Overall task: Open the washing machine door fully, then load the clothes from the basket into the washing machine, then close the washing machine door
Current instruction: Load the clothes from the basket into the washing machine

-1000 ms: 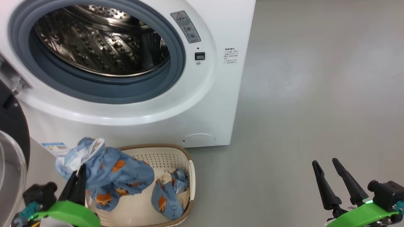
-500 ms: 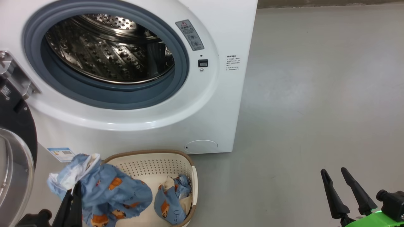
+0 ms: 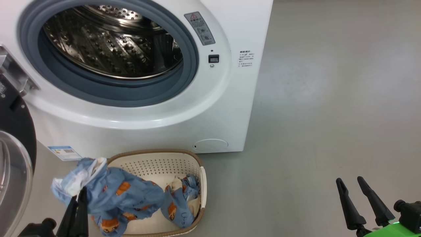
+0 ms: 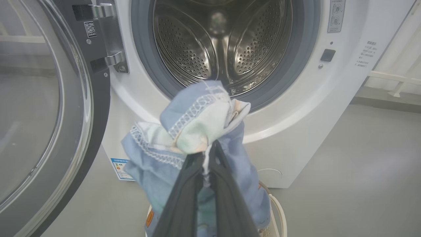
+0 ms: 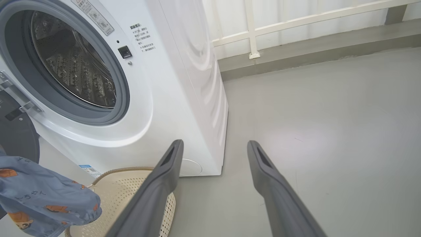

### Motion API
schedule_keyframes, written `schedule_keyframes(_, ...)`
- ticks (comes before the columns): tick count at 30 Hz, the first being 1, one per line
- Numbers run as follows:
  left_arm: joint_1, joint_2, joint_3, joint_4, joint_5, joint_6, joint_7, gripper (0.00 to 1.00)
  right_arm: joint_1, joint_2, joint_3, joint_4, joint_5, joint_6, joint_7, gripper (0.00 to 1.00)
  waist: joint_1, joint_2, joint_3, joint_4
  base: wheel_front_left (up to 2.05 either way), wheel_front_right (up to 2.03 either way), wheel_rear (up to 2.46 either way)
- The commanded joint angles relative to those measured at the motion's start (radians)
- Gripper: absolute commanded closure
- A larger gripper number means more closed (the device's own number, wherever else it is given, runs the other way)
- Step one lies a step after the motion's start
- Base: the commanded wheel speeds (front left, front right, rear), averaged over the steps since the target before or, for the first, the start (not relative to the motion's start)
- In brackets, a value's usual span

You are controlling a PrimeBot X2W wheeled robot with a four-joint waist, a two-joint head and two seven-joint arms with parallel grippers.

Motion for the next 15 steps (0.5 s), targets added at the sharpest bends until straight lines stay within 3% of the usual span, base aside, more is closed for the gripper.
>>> schedule_keyframes(1, -0.049, 0.016, 0.031, -0.027, -0.002, -0.003, -0.011, 1.00, -0.023, -0.015, 0.016, -0.027, -0.012, 0.002, -0.012, 0.00, 0.0000, 0.0000, 0.011, -0.002, 0.00, 0.00, 0.00)
schedule_keyframes(15, -0.319, 0.053, -0.008, -0.006, -0.021, -0.007, -0.011, 1.00, -0.083, 0.007, 0.018, -0.036, -0.039, 0.002, -0.012, 0.00, 0.0000, 0.0000, 0.135, -0.014, 0.00, 0.00, 0.00)
